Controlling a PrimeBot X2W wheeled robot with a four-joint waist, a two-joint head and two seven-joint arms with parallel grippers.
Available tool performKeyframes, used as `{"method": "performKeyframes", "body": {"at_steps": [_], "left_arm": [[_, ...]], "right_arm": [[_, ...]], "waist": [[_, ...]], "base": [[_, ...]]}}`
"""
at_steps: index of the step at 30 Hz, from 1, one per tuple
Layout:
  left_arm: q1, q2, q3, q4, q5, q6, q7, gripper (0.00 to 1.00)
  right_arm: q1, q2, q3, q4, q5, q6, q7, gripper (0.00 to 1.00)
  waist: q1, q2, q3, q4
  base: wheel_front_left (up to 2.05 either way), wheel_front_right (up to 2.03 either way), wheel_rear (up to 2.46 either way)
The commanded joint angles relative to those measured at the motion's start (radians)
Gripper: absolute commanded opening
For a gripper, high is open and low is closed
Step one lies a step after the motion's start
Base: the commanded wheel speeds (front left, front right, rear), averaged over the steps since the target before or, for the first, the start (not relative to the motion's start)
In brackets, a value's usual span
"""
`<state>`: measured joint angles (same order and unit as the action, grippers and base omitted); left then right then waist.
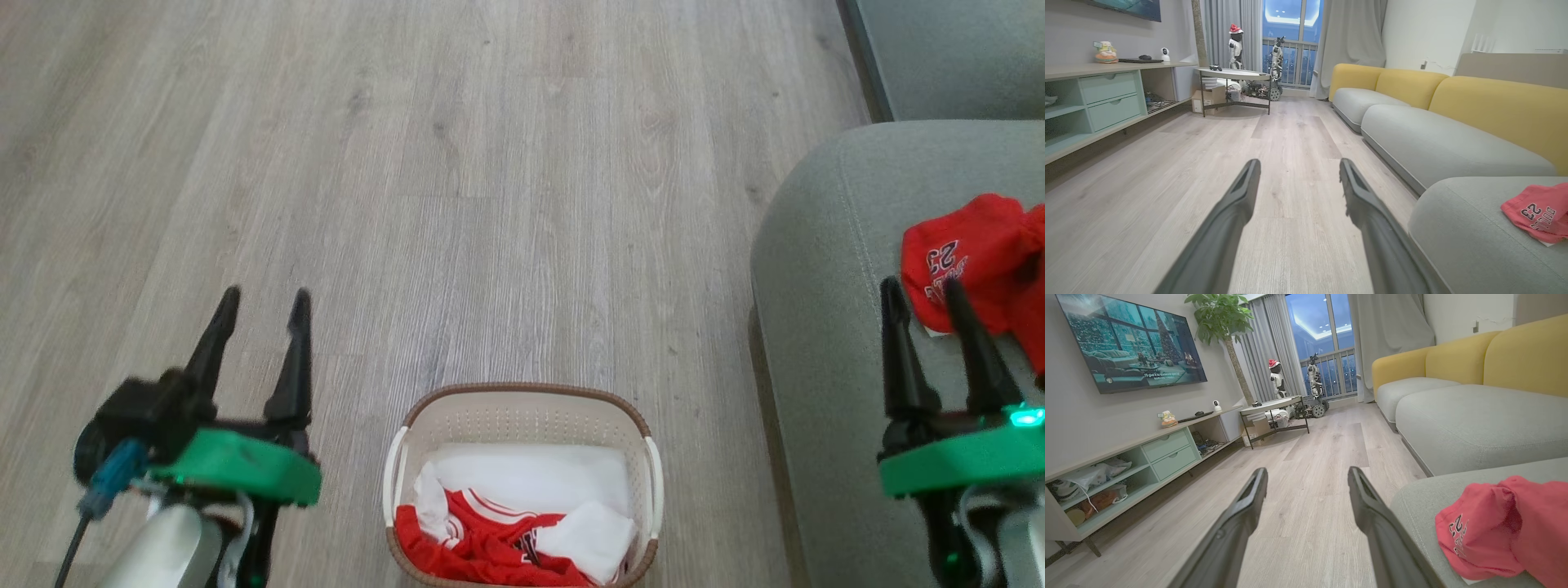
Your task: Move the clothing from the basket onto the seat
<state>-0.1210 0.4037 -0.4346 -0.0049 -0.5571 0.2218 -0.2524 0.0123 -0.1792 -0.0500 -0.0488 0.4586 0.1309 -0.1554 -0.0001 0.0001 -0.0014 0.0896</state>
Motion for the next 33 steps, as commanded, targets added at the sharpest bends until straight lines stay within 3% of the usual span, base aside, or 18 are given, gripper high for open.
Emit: {"method": "performKeyframes", "body": {"at_steps": [1, 8, 21, 33], "left_arm": [[-0.016, 0.013, 0.072, -0.042, 0.024, 0.007, -0.009, 1.0], [0.081, -0.015, 0.151, -0.057, 0.099, -0.003, -0.009, 1.0], [0.135, -0.085, 0.238, -0.031, 0.175, -0.099, -0.009, 1.0], [0.135, -0.13, 0.273, -0.007, 0.207, -0.152, -0.009, 1.0]], "right_arm": [[-0.005, 0.0, 0.027, -0.038, -0.004, 0.0, -0.02, 1.0], [0.04, 0.024, 0.046, -0.028, -0.025, 0.0, -0.064, 1.0], [0.043, 0.034, 0.077, 0.025, -0.035, 0.0, -0.087, 1.0], [0.033, 0.035, 0.091, 0.036, -0.021, 0.0, -0.09, 1.0]], "waist": [[0.0001, -0.0001, -0.004, -0.002], [0.0001, -0.0001, -0.011, -0.01], [0.0001, -0.0001, -0.007, -0.023], [0.0001, -0.0001, -0.004, -0.034]], "base": [[0.0, 0.0, 0.0], [0.0, 0.0, 0.0], [0.0, 0.0, 0.0], [0.0, 0.0, 0.0]]}}
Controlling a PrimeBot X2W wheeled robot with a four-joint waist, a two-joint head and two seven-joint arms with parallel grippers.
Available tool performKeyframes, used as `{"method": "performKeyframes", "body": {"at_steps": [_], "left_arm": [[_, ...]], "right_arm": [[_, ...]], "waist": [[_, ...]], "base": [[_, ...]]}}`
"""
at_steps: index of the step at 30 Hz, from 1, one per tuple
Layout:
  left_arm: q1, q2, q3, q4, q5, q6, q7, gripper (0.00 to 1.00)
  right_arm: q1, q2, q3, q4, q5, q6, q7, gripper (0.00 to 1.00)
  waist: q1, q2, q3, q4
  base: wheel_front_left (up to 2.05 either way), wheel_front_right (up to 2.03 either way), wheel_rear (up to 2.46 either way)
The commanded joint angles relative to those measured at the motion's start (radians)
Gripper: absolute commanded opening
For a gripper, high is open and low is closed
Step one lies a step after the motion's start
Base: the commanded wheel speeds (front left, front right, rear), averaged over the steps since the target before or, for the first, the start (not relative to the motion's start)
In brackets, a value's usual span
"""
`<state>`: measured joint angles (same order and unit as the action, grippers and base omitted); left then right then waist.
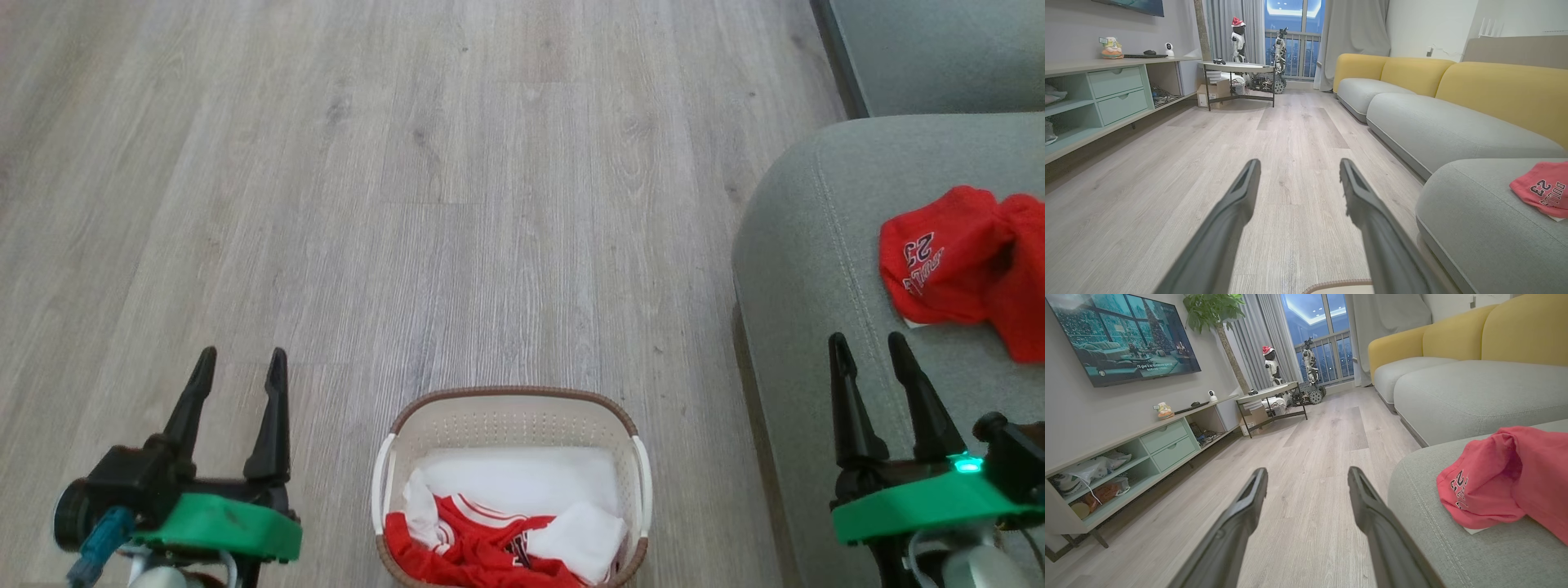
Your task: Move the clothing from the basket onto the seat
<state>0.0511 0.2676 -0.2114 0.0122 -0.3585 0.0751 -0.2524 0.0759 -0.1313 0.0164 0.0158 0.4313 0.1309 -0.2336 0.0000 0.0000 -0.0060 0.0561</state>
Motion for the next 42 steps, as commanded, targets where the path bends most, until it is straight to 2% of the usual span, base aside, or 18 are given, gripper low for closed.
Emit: {"method": "performKeyframes", "body": {"at_steps": [1, 12, 20, 32, 42], "left_arm": [[-0.037, 0.003, 0.052, -0.023, 0.011, -0.008, -0.009, 1.0], [-0.043, -0.019, 0.075, -0.014, 0.034, -0.036, -0.009, 1.0], [-0.086, -0.028, 0.079, -0.012, 0.044, -0.057, -0.009, 1.0], [-0.27, -0.037, 0.005, 0.094, 0.048, -0.114, 0.06, 1.0], [-0.4, -0.053, -0.073, 0.267, 0.042, -0.165, 0.112, 1.0]], "right_arm": [[-0.031, -0.014, 0.026, -0.029, 0.007, 0.0, -0.012, 1.0], [-0.041, -0.016, 0.031, -0.034, 0.009, 0.0, -0.011, 1.0], [-0.082, -0.015, 0.034, -0.053, 0.006, 0.0, -0.01, 1.0], [-0.217, -0.01, 0.001, -0.096, -0.013, 0.0, -0.018, 1.0], [-0.325, -0.001, -0.011, -0.124, -0.029, 0.0, -0.025, 1.0]], "waist": [[0.0, 0.0, 0.001, -0.001], [0.0, 0.0, 0.019, -0.018], [0.0, 0.0, 0.083, -0.045], [0.0, 0.0, 0.285, -0.101], [0.0, 0.0, 0.417, -0.146]], "base": [[0.0, 0.0, 0.0], [0.0, 0.0, 0.0], [0.0, 0.0, 0.0], [0.0, 0.0, 0.0], [0.0, 0.0, 0.0]]}}
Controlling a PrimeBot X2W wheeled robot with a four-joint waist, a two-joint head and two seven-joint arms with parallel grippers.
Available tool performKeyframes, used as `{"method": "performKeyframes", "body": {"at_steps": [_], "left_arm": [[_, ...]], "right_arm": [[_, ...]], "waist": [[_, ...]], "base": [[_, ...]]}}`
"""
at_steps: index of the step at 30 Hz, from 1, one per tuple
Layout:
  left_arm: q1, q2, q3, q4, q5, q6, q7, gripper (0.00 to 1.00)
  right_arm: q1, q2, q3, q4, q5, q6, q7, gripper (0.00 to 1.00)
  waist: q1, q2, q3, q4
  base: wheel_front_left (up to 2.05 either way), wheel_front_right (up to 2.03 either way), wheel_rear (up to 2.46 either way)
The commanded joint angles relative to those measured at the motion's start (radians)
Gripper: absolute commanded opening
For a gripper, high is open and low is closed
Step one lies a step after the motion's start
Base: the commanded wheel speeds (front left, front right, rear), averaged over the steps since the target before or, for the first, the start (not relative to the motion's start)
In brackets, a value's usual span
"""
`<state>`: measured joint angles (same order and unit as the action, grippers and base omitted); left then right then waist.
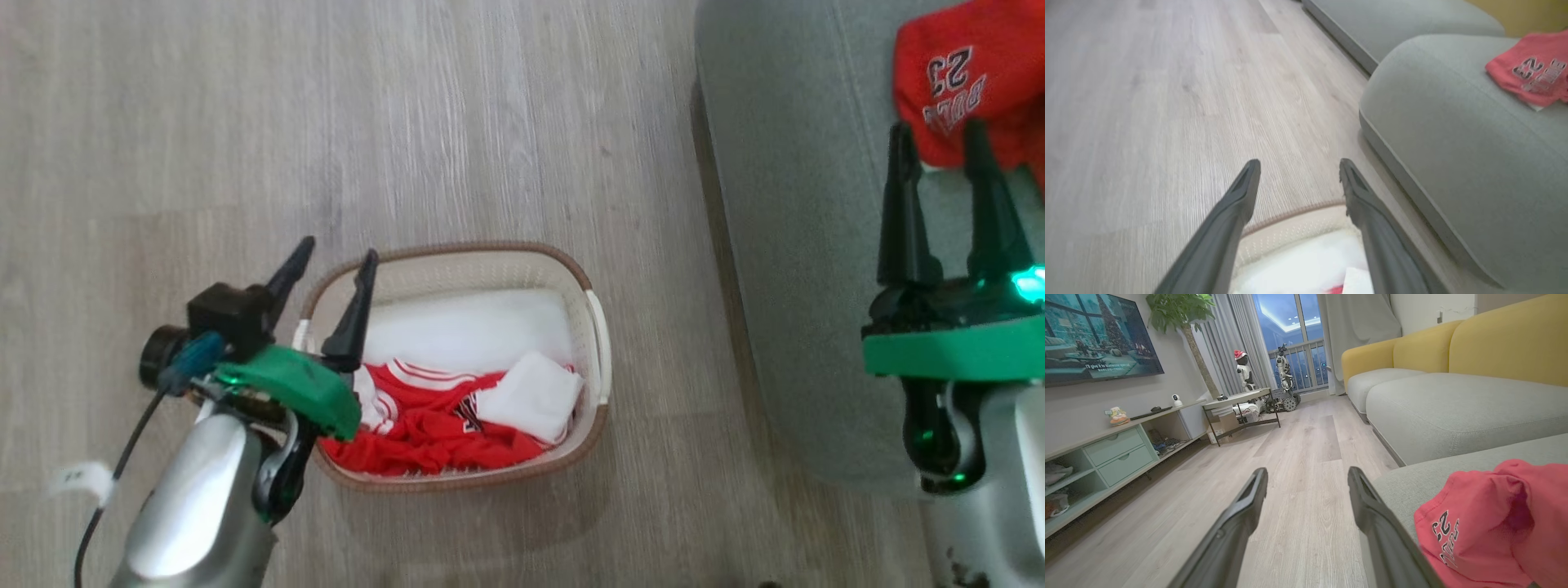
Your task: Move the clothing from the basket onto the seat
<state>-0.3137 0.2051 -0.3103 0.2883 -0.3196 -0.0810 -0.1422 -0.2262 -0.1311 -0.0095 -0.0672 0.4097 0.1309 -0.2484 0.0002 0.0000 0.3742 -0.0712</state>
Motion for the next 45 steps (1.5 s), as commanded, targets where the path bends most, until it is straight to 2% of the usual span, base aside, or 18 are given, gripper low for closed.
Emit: {"method": "performKeyframes", "body": {"at_steps": [1, 10, 17, 20, 33, 45], "left_arm": [[-0.048, 0.008, 0.016, 0.02, 0.001, -0.014, 0.01, 1.0], [-0.203, -0.023, -0.09, 0.3, -0.031, -0.045, 0.04, 1.0], [-0.3, -0.041, -0.164, 0.447, -0.069, -0.049, 0.072, 1.0], [-0.353, -0.046, -0.258, 0.525, -0.122, -0.049, 0.113, 1.0], [-0.496, -0.027, -0.423, 0.718, -0.275, -0.05, 0.185, 1.0], [-0.562, 0.011, -0.592, 0.787, -0.365, -0.05, 0.265, 1.0]], "right_arm": [[-0.031, 0.0, 0.014, -0.043, -0.008, 0.0, -0.01, 1.0], [-0.113, 0.015, 0.012, -0.076, -0.026, 0.0, -0.013, 1.0], [-0.158, 0.019, 0.009, -0.099, -0.036, 0.0, -0.013, 1.0], [-0.19, 0.023, 0.006, -0.116, -0.041, 0.0, -0.013, 1.0], [-0.284, 0.035, 0.015, -0.15, -0.054, 0.0, -0.013, 1.0], [-0.326, 0.037, 0.028, -0.184, -0.071, 0.0, -0.013, 1.0]], "waist": [[-0.0002, 0.0, 0.049, -0.022], [-0.0002, 0.0, 0.19, -0.049], [-0.0002, 0.0, 0.275, -0.062], [-0.0002, 0.0, 0.333, -0.069], [-0.0002, 0.0, 0.489, -0.106], [-0.0002, 0.0, 0.582, -0.141]], "base": [[0.0, 0.0, 0.0], [0.0, 0.0, 0.0], [0.0, 0.0, 0.0], [0.0, 0.0, 0.0], [0.0, 0.0, 0.0], [0.0, 0.0, 0.0]]}}
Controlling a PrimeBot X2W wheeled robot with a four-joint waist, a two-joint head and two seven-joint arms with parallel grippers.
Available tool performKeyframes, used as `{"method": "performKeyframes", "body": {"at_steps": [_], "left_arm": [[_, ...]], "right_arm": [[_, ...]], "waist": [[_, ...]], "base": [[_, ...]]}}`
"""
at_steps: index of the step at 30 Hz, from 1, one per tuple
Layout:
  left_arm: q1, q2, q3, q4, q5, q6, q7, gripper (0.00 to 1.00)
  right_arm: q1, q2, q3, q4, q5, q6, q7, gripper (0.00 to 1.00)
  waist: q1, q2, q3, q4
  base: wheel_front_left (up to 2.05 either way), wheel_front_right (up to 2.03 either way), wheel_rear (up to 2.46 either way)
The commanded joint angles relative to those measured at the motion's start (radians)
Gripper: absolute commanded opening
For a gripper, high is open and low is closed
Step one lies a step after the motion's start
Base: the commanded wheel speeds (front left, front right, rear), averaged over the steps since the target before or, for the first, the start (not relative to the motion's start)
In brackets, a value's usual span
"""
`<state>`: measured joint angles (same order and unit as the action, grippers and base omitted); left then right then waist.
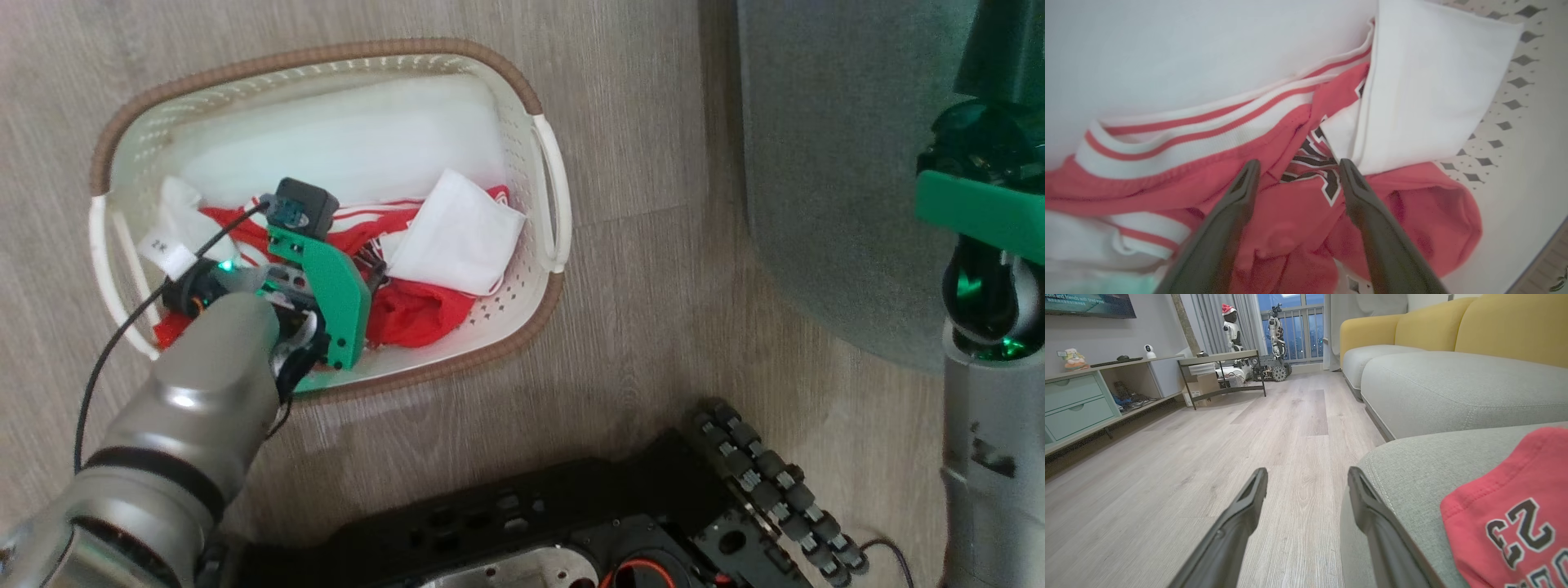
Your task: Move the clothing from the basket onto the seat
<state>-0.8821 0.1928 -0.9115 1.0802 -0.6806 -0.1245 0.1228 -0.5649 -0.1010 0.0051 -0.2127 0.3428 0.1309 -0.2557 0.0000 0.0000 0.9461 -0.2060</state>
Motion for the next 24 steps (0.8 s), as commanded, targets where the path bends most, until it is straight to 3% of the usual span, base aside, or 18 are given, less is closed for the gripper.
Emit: {"method": "performKeyframes", "body": {"at_steps": [1, 15, 24], "left_arm": [[0.0, 0.026, 0.0, 0.003, -0.01, -0.006, 0.005, 1.0], [-0.05, 0.044, -0.119, 0.09, -0.057, -0.006, 0.146, 1.0], [-0.074, 0.058, -0.163, 0.083, -0.076, -0.006, 0.141, 1.0]], "right_arm": [[0.011, 0.008, 0.015, -0.043, -0.004, 0.0, -0.006, 1.0], [0.008, 0.024, 0.022, -0.055, -0.008, 0.0, -0.006, 1.0], [0.011, 0.03, 0.019, -0.057, -0.011, 0.0, -0.006, 1.0]], "waist": [[0.0, 0.0, 0.018, -0.009], [0.0, 0.0, 0.07, -0.038], [0.0, 0.0, 0.089, -0.043]], "base": [[0.0, 0.0, 0.0], [0.0, 0.0, 0.0], [0.0, 0.0, 0.0]]}}
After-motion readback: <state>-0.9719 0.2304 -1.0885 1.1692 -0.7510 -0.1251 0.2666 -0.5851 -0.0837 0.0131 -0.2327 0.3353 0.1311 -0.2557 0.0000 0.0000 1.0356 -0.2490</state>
